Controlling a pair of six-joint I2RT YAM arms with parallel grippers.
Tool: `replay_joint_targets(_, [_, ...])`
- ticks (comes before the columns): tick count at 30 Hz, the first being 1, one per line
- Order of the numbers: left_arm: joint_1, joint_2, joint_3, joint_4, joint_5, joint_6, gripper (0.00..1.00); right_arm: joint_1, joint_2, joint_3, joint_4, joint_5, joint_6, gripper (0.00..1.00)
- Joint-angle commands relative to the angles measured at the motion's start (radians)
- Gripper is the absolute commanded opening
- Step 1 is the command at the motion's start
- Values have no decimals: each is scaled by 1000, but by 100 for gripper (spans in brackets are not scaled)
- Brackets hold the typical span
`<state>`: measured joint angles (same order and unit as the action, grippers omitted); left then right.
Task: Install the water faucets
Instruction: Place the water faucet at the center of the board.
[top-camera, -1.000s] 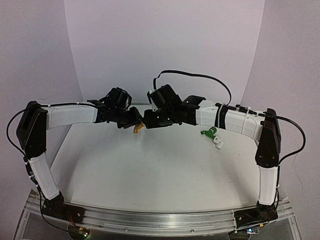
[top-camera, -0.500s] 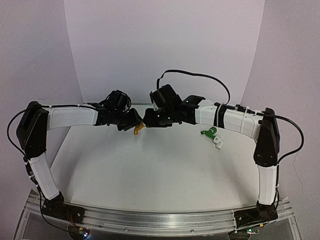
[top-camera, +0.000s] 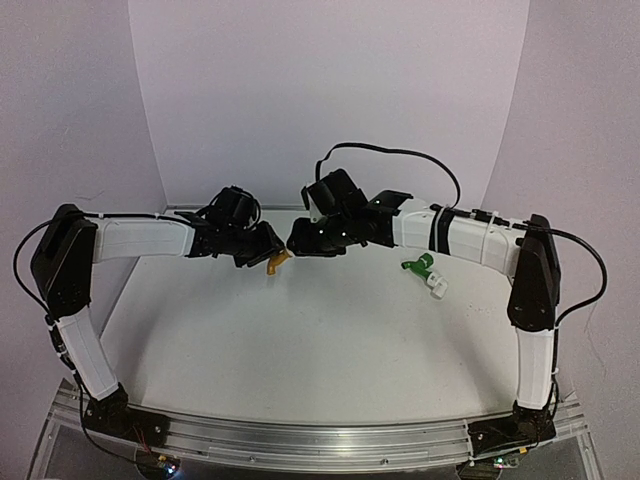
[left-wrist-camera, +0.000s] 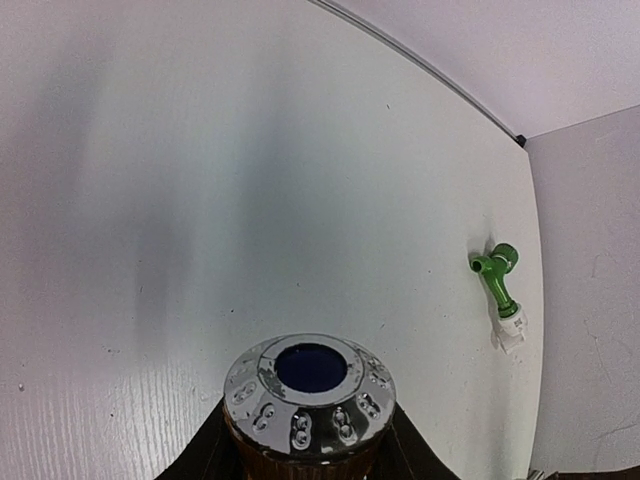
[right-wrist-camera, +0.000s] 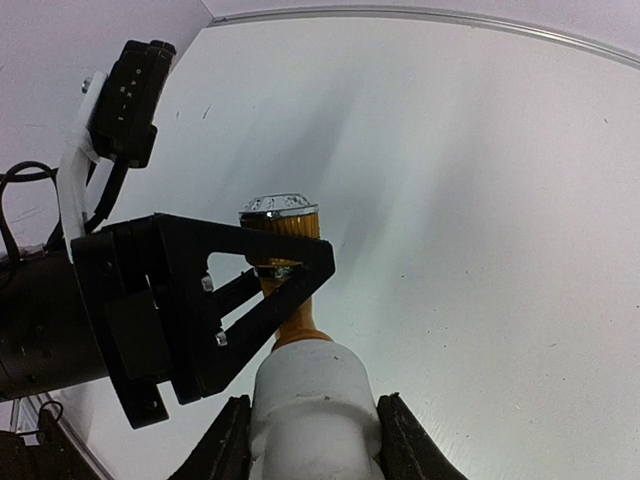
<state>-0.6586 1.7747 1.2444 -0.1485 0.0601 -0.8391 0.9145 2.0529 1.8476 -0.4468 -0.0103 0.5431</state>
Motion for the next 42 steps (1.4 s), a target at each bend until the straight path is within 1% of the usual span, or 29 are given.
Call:
replay_joint_targets(1, [-44,-133,15,190,154,-40,0,-17,0,-38,58,-39,23,20])
replay_joint_targets(7, [-40,-132,9,190,145,-44,0,-17,5,-40,57,-72,15,38])
replay_joint_targets(15, [-23,-124,-9,191,161,-78,0,-18,-7,-46,56,-84,12,41])
replay_joint_targets(17, [-22,-125,-10,192,164,-75,0,-18,-8,-47,56,-87,9,41])
replay_joint_targets(19, [-23,-128,-10,194,167,-72,0,-17,-9,-49,56,-89,8,39])
replay_joint_targets(21, [-23,-129,-16,199,168,-71,0,-18,-13,-51,58,-83,1,32])
replay_joint_targets(24, [-22,-129,-24,200,159,-69,0,-22,-25,-58,60,-65,-16,12])
replay_joint_targets(25, [-20,-127,-29,199,155,-67,0,-26,-33,-65,61,-57,-25,6])
replay_joint_targets(26, [-16,-122,-33,195,157,-67,0,-33,-48,-75,63,-50,-33,4])
replay_joint_targets(29, [-6,-110,-50,145,136,-63,0,-57,-94,-129,98,-71,-78,2])
replay_joint_targets(32, [-8,-54,-6,6,94,-49,0,-71,-144,-183,111,-55,-144,2])
replay_joint_targets(35, [-11,0,38,-143,45,-87,0,-88,-187,-239,111,4,-211,2])
replay_joint_targets(37, [-12,32,66,-230,17,-110,0,-102,-222,-292,118,10,-241,1])
replay_joint_targets(39, [-14,31,66,-254,22,-120,0,-118,-253,-345,170,-33,-258,0])
replay_joint_targets(40, [-16,19,56,-241,28,-119,0,-125,-266,-373,202,-81,-260,0])
replay_joint_targets(42, [-19,-13,20,-164,63,-87,0,-136,-283,-418,259,-176,-248,0])
